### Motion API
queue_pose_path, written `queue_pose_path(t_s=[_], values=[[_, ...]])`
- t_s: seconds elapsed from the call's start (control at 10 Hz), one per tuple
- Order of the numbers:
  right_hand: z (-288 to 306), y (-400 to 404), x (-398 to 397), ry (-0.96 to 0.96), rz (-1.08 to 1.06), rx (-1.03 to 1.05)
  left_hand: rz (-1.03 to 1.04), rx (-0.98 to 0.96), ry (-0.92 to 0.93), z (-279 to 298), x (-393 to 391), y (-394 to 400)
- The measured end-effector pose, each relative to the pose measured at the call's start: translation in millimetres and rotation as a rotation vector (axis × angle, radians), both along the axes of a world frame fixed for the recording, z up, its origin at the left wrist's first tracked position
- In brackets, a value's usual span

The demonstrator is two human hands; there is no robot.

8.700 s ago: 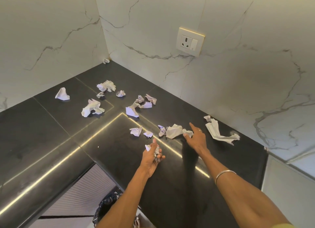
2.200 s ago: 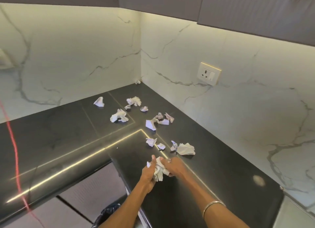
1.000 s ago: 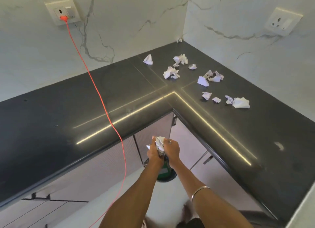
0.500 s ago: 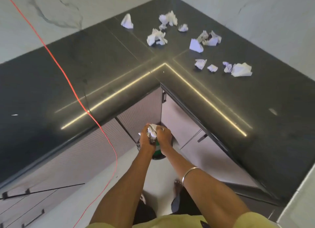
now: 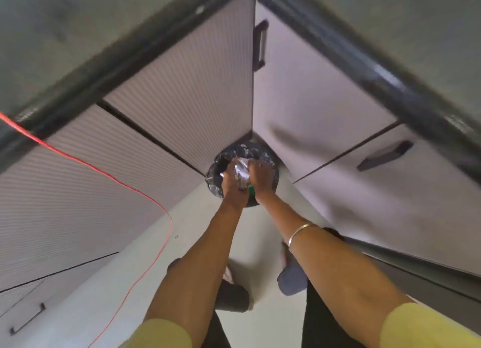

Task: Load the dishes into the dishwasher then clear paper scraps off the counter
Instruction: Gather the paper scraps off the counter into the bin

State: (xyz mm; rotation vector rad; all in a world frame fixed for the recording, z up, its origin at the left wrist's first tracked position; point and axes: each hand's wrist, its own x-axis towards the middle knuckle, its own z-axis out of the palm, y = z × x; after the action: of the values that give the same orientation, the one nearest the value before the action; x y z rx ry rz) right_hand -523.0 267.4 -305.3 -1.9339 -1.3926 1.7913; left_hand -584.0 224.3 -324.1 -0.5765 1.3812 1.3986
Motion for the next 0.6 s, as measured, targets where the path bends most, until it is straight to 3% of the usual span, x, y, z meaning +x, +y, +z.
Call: queue_pose_path(t_s=[0.1, 0.3, 0.6], values=[[-61.6, -0.4, 0.0, 0.013, -0.044, -0.030, 0.056, -0.061, 0.012, -58.7, 0.6, 4.1], [-165.0, 1.4, 5.6, 0.041, -0.163, -0.120, -0.063, -0.090, -0.021, -205.8, -6.0, 13.8], [-258.5, 6.0, 0.9, 0.236, -0.314, -0.266, 0.151, 0.029, -0.123, -178.6, -8.3, 16.0]])
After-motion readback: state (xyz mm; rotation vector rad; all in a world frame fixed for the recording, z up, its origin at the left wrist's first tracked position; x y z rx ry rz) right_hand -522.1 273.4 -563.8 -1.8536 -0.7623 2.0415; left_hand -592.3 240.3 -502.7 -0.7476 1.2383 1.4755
